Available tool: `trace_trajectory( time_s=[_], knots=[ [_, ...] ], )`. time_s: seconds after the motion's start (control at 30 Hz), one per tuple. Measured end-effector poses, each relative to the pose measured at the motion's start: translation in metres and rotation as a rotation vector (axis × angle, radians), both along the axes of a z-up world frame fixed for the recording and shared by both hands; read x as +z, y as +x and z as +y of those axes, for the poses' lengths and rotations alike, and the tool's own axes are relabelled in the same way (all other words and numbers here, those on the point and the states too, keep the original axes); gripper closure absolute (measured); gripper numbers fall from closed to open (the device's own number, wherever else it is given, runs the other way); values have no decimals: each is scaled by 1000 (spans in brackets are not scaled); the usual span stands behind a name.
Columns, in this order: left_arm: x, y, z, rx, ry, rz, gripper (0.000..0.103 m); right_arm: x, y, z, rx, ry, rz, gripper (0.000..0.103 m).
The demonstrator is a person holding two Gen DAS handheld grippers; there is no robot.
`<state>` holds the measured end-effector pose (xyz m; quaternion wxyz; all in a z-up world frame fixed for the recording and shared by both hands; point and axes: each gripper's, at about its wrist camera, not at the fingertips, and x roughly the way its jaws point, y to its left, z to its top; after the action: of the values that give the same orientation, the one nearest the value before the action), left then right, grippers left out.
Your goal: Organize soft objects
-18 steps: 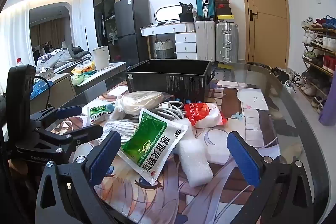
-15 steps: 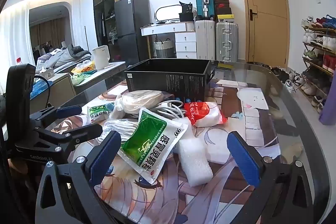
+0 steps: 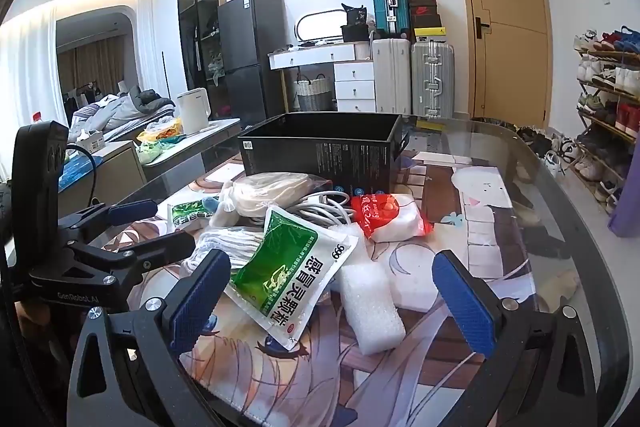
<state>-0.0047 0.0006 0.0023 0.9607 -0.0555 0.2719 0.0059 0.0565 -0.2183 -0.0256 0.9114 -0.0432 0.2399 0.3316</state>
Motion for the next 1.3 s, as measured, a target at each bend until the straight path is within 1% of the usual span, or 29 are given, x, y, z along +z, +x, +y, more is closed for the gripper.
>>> trace_trajectory(
  time_s=[1.3],
  knots=[
    [5,3,8,15,0,-21,0,2,-2,-3,1,22,-5,1]
  ],
)
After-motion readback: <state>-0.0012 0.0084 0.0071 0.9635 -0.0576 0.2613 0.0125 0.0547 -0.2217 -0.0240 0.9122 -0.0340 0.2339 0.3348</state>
